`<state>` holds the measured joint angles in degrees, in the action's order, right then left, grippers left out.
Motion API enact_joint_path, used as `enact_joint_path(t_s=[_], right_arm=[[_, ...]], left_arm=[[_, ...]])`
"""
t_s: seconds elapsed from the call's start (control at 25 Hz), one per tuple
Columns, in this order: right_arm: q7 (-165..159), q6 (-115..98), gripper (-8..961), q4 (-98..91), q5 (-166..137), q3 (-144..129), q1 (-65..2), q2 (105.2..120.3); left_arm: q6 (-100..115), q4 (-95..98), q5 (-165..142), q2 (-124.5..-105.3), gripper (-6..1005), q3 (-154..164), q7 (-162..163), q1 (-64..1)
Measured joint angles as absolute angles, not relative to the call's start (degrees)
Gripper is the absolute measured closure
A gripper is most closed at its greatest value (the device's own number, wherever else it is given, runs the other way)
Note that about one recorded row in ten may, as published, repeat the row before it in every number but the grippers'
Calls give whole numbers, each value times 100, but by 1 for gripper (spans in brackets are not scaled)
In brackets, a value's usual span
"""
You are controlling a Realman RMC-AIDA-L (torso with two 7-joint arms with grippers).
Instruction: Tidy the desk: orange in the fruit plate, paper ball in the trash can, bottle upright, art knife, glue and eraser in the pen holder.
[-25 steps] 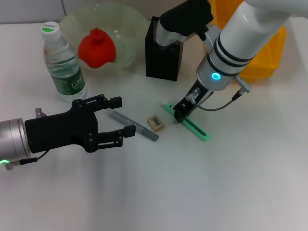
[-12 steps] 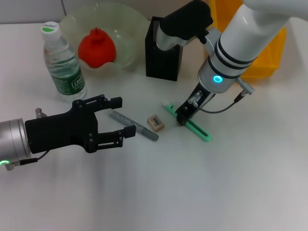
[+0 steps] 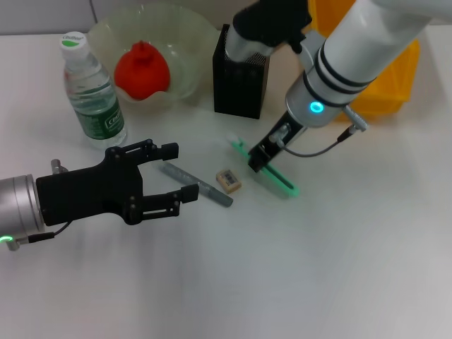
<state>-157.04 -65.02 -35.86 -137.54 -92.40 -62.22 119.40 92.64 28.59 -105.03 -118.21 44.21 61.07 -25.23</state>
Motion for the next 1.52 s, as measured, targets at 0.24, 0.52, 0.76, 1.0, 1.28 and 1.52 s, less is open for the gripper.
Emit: enact_joint_path(t_s=[0.24,0.52,0.76,1.0,1.28,1.52], right_arm=[[-15483,-6696,785,-4957,-13821,-8907,-5470,11912],[-13693,-6716,784,-6100,-12430,-7875,-4280,11917],[-11170,-6693,783,-5470,-10015,-6843,-3718,11915],[-8781,-6519,783,-3798,-8262,-6078,-3941,11909],[-8112,-5506,782,-2973,-8111,-6125,-4457,11940],[-7623,-4839,781,-2383,-8015,-6117,-4929,11962]], left_arm=[[9264,2866,-10503,-11818,188,4400,6141,-2511],[9265,2869,-10489,-11815,188,4335,6148,-2501],[9268,2835,-10374,-11825,188,4332,6104,-2499],[9265,2825,-10351,-11850,189,4333,6101,-2467],[9288,2745,-10300,-11850,189,4343,6070,-2430],[9304,2669,-10300,-11845,189,4341,6012,-2428]])
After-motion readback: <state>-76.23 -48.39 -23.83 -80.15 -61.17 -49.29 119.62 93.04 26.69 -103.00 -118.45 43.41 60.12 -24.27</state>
